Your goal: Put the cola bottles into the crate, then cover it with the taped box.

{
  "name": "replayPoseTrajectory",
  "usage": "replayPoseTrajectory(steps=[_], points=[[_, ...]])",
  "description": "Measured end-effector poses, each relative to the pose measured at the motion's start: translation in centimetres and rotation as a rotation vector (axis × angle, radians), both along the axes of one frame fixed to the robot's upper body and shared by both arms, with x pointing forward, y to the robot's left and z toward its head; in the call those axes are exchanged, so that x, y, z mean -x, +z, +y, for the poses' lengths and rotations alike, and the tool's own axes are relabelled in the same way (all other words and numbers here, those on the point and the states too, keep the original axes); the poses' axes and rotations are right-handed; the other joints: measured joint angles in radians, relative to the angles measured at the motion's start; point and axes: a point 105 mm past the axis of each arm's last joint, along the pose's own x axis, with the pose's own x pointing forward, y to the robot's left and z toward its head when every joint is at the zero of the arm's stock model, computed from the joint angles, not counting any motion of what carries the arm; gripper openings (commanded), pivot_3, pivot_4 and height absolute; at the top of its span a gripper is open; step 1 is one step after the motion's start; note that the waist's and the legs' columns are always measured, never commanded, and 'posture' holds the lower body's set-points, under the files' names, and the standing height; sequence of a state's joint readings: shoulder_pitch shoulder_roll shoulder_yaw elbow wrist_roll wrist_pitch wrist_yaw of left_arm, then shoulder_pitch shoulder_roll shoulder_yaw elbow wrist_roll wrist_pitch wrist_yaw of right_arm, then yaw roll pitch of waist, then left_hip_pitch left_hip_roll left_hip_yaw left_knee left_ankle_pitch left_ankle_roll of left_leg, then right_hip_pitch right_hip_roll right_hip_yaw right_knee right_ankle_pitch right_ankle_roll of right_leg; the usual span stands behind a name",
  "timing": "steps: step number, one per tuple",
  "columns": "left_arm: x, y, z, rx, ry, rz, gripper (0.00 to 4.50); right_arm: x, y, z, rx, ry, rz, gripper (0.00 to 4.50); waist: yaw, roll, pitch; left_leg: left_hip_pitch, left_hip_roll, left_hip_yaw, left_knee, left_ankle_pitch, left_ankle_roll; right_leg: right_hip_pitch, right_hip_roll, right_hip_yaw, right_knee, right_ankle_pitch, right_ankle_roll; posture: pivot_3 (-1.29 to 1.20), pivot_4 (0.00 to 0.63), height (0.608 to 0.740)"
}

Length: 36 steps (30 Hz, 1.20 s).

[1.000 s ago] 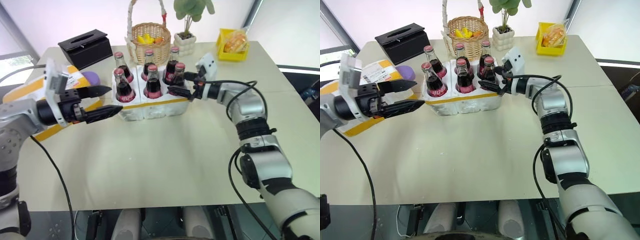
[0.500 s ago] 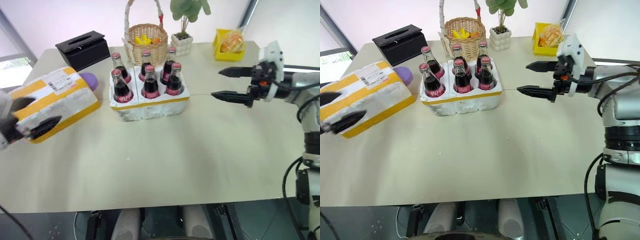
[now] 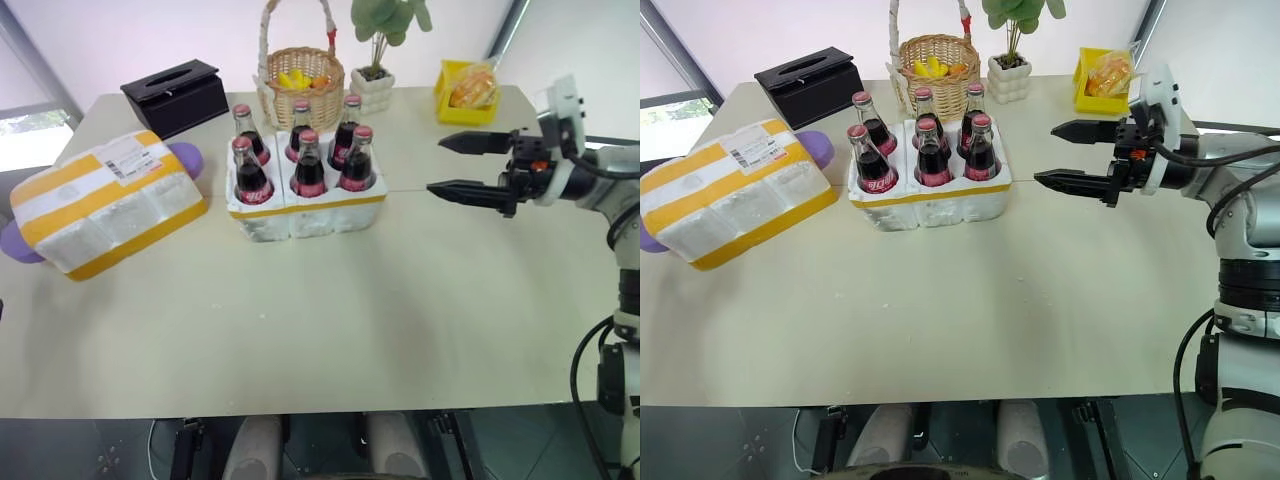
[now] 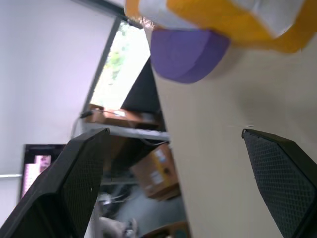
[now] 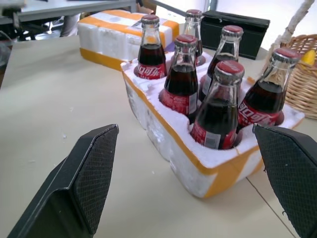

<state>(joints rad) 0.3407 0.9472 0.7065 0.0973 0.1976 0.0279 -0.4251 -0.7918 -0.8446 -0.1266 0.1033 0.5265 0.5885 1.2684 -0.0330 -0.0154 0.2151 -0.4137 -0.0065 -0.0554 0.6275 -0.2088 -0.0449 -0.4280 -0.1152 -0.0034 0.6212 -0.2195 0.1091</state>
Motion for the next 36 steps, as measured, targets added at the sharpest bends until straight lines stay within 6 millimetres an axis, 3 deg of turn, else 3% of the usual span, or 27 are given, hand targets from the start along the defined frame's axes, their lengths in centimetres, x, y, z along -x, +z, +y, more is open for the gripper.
replayPoseTrajectory(steps=[4,9,17,27,36], points=[[-3.0,-0.5,0.8,-0.076,0.000,-0.063,4.50,-0.1,0.3,0.1,-0.008,-0.003,-0.006,4.44,0.005,0.000,0.000,-0.005,0.000,0.001,0.000,0.000,0.000,-0.004,0.000,-0.001,-0.001,0.002,0.002,0.00,0.150,0.740],[-6.0,-2.3,0.2,-0.135,-0.082,-0.031,4.50,-0.3,0.4,0.2,-0.014,-0.005,-0.007,4.44,0.012,0.000,0.000,-0.009,0.000,0.002,-0.001,0.000,0.000,-0.008,0.001,-0.001,0.001,0.005,0.008,0.00,0.150,0.740],[-7.3,-4.4,0.0,-0.182,-0.137,0.032,4.50,-0.3,0.5,0.1,-0.016,-0.012,-0.010,4.44,0.017,-0.001,0.000,-0.009,0.000,0.002,0.004,0.000,0.000,-0.009,0.001,-0.001,0.006,0.006,0.008,0.00,0.150,0.740],[-9.8,-3.4,-0.6,-0.249,-0.155,-0.013,4.50,0.8,0.9,0.0,0.007,0.029,0.005,4.44,0.020,-0.001,-0.001,-0.008,0.000,0.002,0.004,0.001,0.000,-0.008,0.001,-0.001,0.008,0.006,0.009,0.00,0.150,0.740],[-11.0,-3.1,0.1,-0.266,-0.098,-0.011,4.50,1.4,1.2,0.4,0.005,0.048,0.008,4.44,0.017,-0.001,-0.001,-0.007,0.000,0.003,0.004,0.001,0.000,-0.008,0.001,-0.001,0.009,0.006,0.009,0.00,0.150,0.740]])
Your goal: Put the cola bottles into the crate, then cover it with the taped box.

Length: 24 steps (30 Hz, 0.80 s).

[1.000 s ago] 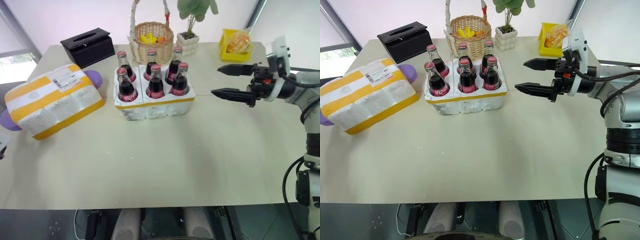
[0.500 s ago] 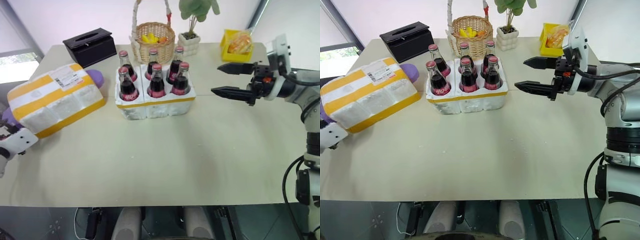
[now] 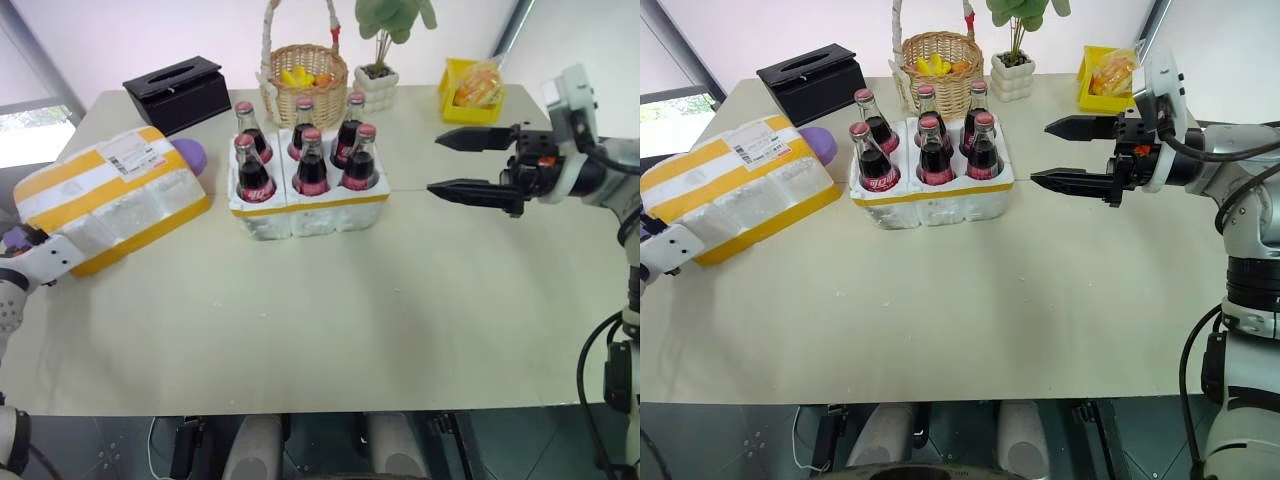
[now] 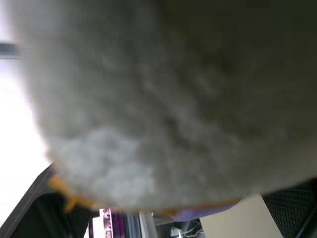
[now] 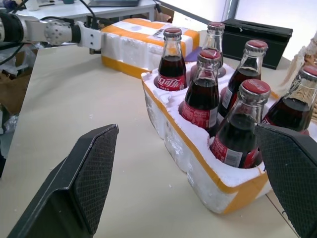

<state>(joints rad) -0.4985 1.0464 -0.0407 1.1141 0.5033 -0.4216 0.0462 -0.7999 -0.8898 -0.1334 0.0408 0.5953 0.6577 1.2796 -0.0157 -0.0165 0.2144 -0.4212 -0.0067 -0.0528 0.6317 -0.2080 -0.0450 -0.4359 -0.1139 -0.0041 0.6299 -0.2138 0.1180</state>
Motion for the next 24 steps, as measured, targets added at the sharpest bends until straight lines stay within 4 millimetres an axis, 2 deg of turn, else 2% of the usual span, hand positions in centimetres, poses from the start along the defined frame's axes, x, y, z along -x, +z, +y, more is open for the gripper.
replayPoseTrajectory(steps=[1,4,7,9,10,18,22,24], points=[[-0.2,-0.1,0.0,0.006,0.006,0.001,4.50,0.0,0.0,-0.1,0.000,-0.005,0.002,4.44,0.001,0.000,0.000,0.000,0.000,0.000,0.000,0.000,0.000,0.000,0.000,0.000,0.000,0.000,0.000,0.00,0.150,0.740],[-0.5,-0.6,-0.3,0.026,0.010,0.008,3.58,0.0,0.1,-0.3,0.001,-0.018,0.005,4.50,0.002,0.000,0.000,0.000,0.000,0.000,0.000,0.000,0.000,0.000,0.000,0.000,0.000,0.000,0.000,0.00,0.150,0.740],[-0.7,-0.8,-0.4,0.034,0.009,0.010,1.96,0.1,0.5,-0.4,-0.005,-0.027,-0.010,4.50,0.002,0.000,0.000,0.000,0.000,0.000,0.000,0.000,0.000,0.000,0.000,0.000,0.000,0.000,0.000,0.00,0.150,0.740],[-1.1,-0.1,-0.5,0.032,0.009,-0.019,0.97,0.3,0.7,-0.4,-0.002,-0.028,-0.022,4.50,0.002,-0.001,0.000,0.000,0.000,0.000,0.000,0.000,0.000,0.000,0.000,0.000,0.000,0.000,0.000,0.00,0.150,0.740],[-1.4,0.5,-0.6,0.032,0.009,-0.039,0.62,0.3,0.8,-0.4,-0.004,-0.029,-0.026,4.50,0.003,-0.001,0.000,0.000,0.000,0.000,0.001,0.000,0.000,0.001,0.000,0.000,0.000,0.000,0.000,0.00,0.150,0.740],[-1.1,1.1,-0.1,0.020,0.013,-0.028,0.62,0.3,0.7,-0.4,-0.006,-0.044,-0.029,4.50,0.000,-0.001,0.000,0.000,0.000,0.000,0.001,0.000,0.000,0.001,0.000,0.000,0.000,0.000,0.000,0.00,0.150,0.740],[-0.8,2.4,0.4,-0.004,0.010,-0.029,0.62,0.3,0.6,-0.5,-0.006,-0.047,-0.029,4.50,0.000,-0.001,0.000,0.000,0.000,0.000,0.000,0.000,0.000,0.001,0.000,0.000,0.000,0.000,0.000,0.00,0.150,0.740],[-0.8,3.6,0.5,-0.005,-0.007,-0.043,0.62,0.3,0.4,-0.7,0.002,-0.050,-0.023,4.50,0.001,-0.002,-0.001,0.000,0.000,0.000,0.001,0.000,0.000,0.001,0.000,0.000,0.000,0.000,0.000,0.00,0.150,0.740]])
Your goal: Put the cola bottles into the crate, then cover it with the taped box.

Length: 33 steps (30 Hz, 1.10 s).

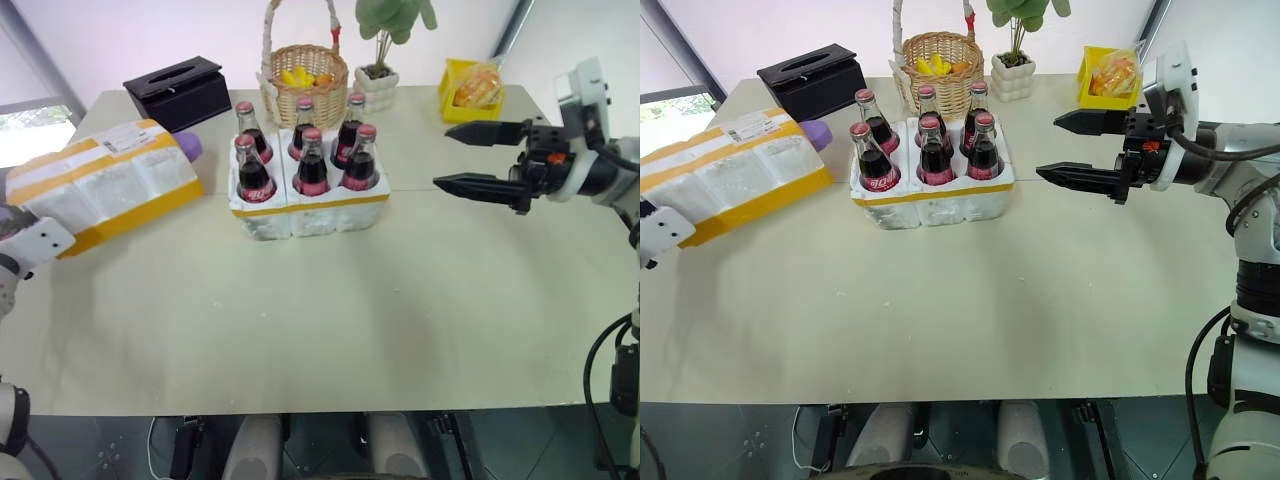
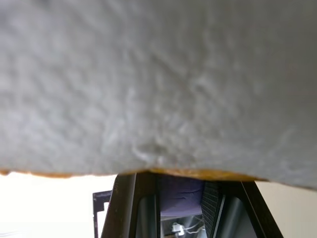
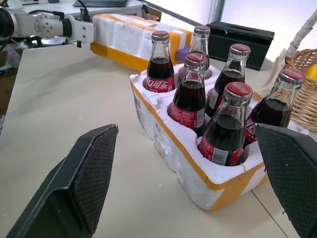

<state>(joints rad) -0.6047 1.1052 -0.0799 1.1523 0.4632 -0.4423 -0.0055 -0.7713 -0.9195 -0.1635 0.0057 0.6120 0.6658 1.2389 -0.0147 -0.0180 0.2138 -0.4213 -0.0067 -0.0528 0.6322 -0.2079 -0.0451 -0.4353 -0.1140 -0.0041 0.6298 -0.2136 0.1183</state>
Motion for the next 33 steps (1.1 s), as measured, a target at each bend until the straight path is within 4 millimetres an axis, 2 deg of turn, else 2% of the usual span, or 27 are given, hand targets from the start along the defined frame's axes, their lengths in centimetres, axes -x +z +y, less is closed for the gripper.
replayPoseTrajectory(steps=[5,10,15,22,24,26,28,30,33], points=[[0.1,5.3,0.2,-0.007,-0.024,-0.114,0.62,0.0,-0.1,-0.7,0.018,-0.014,-0.003,4.50,0.002,0.000,0.000,0.000,0.000,0.000,0.000,0.000,0.000,0.000,0.000,0.000,0.000,0.000,0.000,0.00,0.150,0.740],[-0.7,9.9,-1.4,-0.030,-0.098,-0.208,0.62,-0.2,-0.5,-1.0,0.023,-0.028,-0.009,4.50,0.001,0.000,0.000,0.000,0.000,0.000,0.000,0.000,0.000,0.000,0.000,0.000,0.000,0.000,0.000,0.00,0.150,0.740],[-1.8,13.6,-4.5,-0.055,-0.207,-0.269,0.62,-0.1,-1.3,-1.2,0.017,-0.025,0.037,4.50,0.001,0.000,0.000,-0.001,0.000,0.000,0.000,0.000,0.000,0.000,0.000,0.000,0.000,0.000,0.000,0.00,0.150,0.740],[-2.4,20.5,-10.4,-0.071,-0.370,-0.384,0.62,-0.2,-1.9,-1.6,0.015,-0.061,0.029,4.50,-0.001,0.000,0.000,0.000,0.000,0.000,0.001,0.000,0.000,0.000,0.000,0.000,0.000,0.000,0.000,0.00,0.150,0.740],[-2.8,21.3,-12.3,-0.059,-0.417,-0.391,0.62,-0.2,-2.2,-1.7,0.013,-0.068,0.036,4.50,-0.001,0.000,0.000,0.000,0.000,0.000,0.001,0.000,0.000,0.001,0.000,0.000,0.000,0.000,0.000,0.00,0.150,0.740],[-3.4,21.2,-14.5,-0.029,-0.471,-0.375,0.62,-0.2,-2.1,-1.6,0.014,-0.071,0.029,4.50,-0.001,0.000,0.000,0.000,0.000,0.000,0.002,0.000,0.000,0.001,0.000,0.000,0.000,0.000,0.001,0.00,0.150,0.740],[-4.3,20.2,-17.5,-0.014,-0.542,-0.323,0.62,-0.1,-2.0,-1.4,0.016,-0.068,0.020,4.50,-0.001,0.000,0.000,0.000,0.000,0.000,0.002,0.000,0.000,0.002,0.000,0.000,0.000,0.000,0.001,0.00,0.150,0.740],[-4.6,19.3,-19.3,-0.010,-0.581,-0.279,0.62,-0.1,-2.0,-1.4,0.013,-0.069,0.018,4.50,-0.003,0.000,0.000,-0.001,0.000,0.000,0.002,0.000,0.000,0.001,0.001,0.000,0.000,0.000,0.001,0.00,0.150,0.740],[-4.8,18.6,-20.9,-0.006,-0.595,-0.243,0.62,0.0,-2.3,-1.4,0.012,-0.078,0.026,4.50,-0.008,0.000,0.000,-0.001,0.000,-0.001,0.002,0.000,0.000,0.001,0.001,0.001,0.000,0.000,0.001,0.00,0.150,0.740]])
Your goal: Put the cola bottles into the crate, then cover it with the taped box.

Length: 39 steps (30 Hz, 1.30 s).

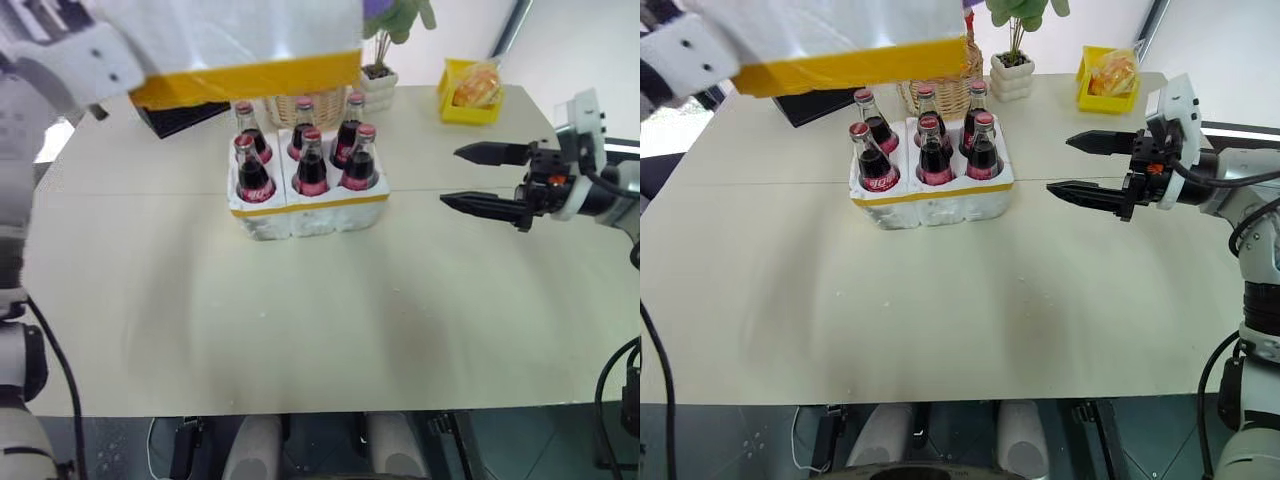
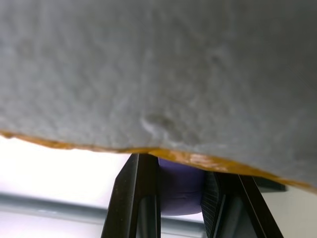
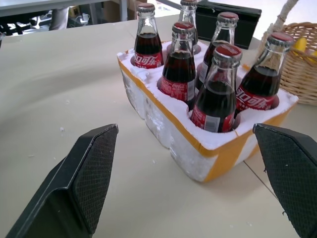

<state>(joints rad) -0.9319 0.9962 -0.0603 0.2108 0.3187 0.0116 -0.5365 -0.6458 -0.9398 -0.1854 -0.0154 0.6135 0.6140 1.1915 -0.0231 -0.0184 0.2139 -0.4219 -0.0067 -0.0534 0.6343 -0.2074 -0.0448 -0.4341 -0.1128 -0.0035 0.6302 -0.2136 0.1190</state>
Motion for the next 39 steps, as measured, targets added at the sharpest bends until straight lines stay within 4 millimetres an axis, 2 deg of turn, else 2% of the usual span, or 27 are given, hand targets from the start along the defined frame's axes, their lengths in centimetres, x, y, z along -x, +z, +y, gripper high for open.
replayPoseTrajectory(steps=[4,9,11,14,19,26,30,31,32,37,39], points=[[0.2,-0.6,-1.4,-0.030,0.003,0.025,0.62,-0.1,-0.2,0.1,-0.010,-0.006,0.006,4.50,0.001,0.000,0.000,0.001,0.000,0.000,0.000,0.000,0.000,0.000,0.000,0.000,0.000,0.000,0.000,0.00,0.150,0.740],[0.3,-4.8,-4.4,-0.110,-0.026,0.168,0.62,-0.2,-0.3,0.2,-0.031,-0.007,0.010,4.50,0.007,0.000,0.000,0.000,0.000,-0.001,0.002,0.000,0.000,0.001,0.000,0.001,0.000,0.000,0.000,0.00,0.150,0.740],[0.1,-5.7,-5.1,-0.120,-0.026,0.190,0.62,-0.2,-0.3,0.3,-0.039,-0.008,0.009,4.50,0.008,0.000,0.000,-0.001,0.000,-0.002,0.003,0.000,0.000,0.001,0.001,0.000,0.000,0.000,0.000,0.00,0.150,0.740],[0.0,-5.9,-5.4,-0.126,-0.013,0.187,0.62,-0.4,-0.4,0.5,-0.053,-0.009,0.010,4.50,0.008,0.000,0.000,-0.001,0.000,-0.002,0.004,0.000,0.000,0.002,0.001,0.000,0.000,0.000,0.000,0.00,0.150,0.740],[-0.2,-7.9,-5.6,-0.180,0.014,0.238,0.62,-0.5,-0.5,0.7,-0.067,-0.008,0.012,4.50,0.005,0.000,0.000,-0.001,0.000,-0.003,0.004,0.000,0.000,0.002,0.002,0.000,0.000,0.000,0.000,0.00,0.150,0.740],[0.2,-7.4,-5.7,-0.252,0.029,0.198,0.62,-0.5,-0.6,0.8,-0.068,-0.012,0.011,4.50,0.006,0.000,0.000,-0.001,0.000,-0.003,0.004,0.000,0.000,0.002,0.002,0.000,0.000,0.000,0.000,0.00,0.150,0.740],[0.2,-8.3,-5.7,-0.268,0.036,0.208,0.62,-0.5,-0.6,0.8,-0.066,-0.007,0.012,4.50,0.005,0.000,0.000,-0.001,0.000,-0.003,0.004,0.000,0.000,0.002,0.002,0.000,0.000,0.000,0.000,0.00,0.150,0.740],[0.2,-8.5,-5.8,-0.274,0.034,0.206,1.49,-0.5,-0.7,0.8,-0.065,-0.008,0.013,4.50,0.005,0.000,0.000,-0.001,0.000,-0.003,0.004,0.000,0.000,0.002,0.002,0.000,0.000,0.000,0.000,0.00,0.150,0.740],[0.2,-8.6,-5.9,-0.284,0.030,0.206,1.87,-0.5,-0.7,0.8,-0.065,-0.008,0.013,4.50,0.006,0.000,0.000,-0.001,0.000,-0.003,0.004,0.000,0.000,0.002,0.002,0.000,0.000,0.000,0.000,0.00,0.150,0.740],[0.4,-10.3,-6.5,-0.313,0.007,0.228,4.47,-0.5,-0.6,0.7,-0.064,-0.009,0.007,4.50,0.008,0.000,0.000,-0.001,0.000,-0.003,0.004,0.000,0.000,0.002,0.002,0.000,0.000,0.000,0.000,0.00,0.150,0.740],[0.5,-10.6,-6.6,-0.320,0.002,0.227,4.47,-0.5,-0.7,0.7,-0.064,-0.011,0.007,4.50,0.008,0.000,0.000,-0.001,0.000,-0.003,0.004,0.000,0.000,0.002,0.002,0.000,0.000,0.000,0.000,0.00,0.150,0.740]])
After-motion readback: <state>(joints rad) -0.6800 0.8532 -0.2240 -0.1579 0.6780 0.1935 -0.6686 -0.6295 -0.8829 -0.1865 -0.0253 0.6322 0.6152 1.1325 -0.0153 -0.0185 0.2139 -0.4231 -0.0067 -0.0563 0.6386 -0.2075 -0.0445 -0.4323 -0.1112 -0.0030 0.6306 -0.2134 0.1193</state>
